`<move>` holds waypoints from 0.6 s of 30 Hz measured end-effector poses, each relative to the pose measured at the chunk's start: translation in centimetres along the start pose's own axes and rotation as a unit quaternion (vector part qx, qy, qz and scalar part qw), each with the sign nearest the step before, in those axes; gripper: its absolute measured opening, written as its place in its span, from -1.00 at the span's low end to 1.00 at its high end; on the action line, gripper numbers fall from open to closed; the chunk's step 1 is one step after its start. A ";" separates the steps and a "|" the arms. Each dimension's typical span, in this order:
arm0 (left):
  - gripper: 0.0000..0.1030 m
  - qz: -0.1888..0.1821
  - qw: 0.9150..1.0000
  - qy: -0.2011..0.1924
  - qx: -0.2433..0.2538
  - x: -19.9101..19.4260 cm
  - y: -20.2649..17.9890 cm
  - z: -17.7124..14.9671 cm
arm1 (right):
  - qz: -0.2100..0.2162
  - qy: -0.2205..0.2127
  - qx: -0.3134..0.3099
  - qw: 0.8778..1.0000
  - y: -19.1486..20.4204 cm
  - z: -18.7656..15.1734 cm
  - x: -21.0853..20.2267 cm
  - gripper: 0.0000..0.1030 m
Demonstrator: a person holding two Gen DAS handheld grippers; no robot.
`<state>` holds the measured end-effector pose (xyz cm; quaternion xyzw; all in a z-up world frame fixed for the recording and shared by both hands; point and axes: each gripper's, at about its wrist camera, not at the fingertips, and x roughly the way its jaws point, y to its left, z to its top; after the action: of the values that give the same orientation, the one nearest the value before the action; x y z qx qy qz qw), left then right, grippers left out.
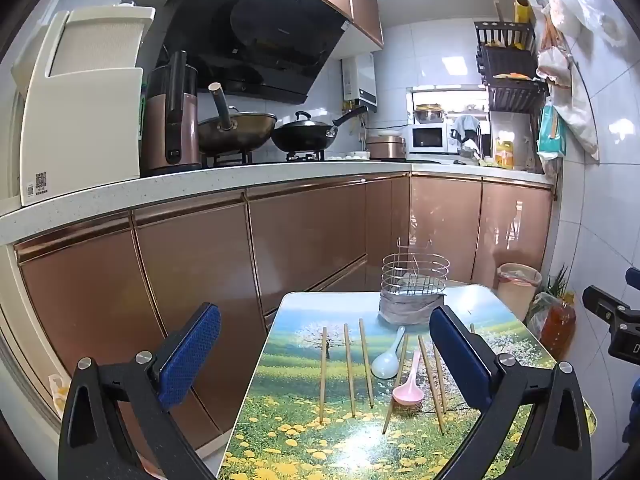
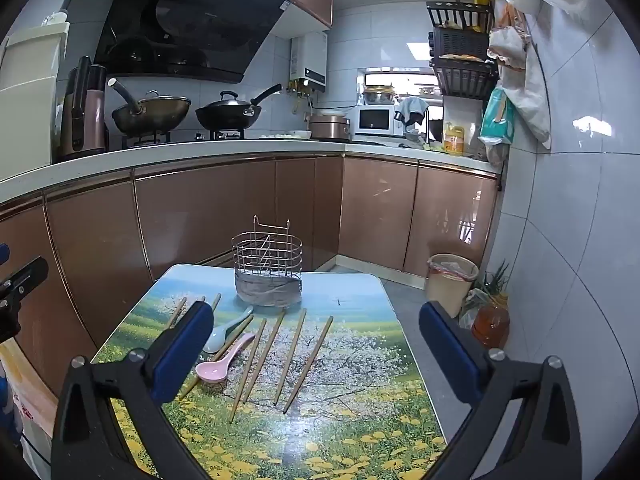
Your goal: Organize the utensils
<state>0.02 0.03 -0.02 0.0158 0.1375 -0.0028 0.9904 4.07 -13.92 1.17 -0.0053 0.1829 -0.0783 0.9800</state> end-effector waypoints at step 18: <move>0.99 0.008 1.000 -0.015 0.007 0.2 -0.3 0.0 | 0.000 -0.002 -0.004 1.000 -0.8 0.3 0.0 1.00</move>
<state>0.20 -0.26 -0.03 0.0235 0.1230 0.0040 0.9921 4.04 -14.76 1.52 -0.0097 0.1810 -0.0775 0.9804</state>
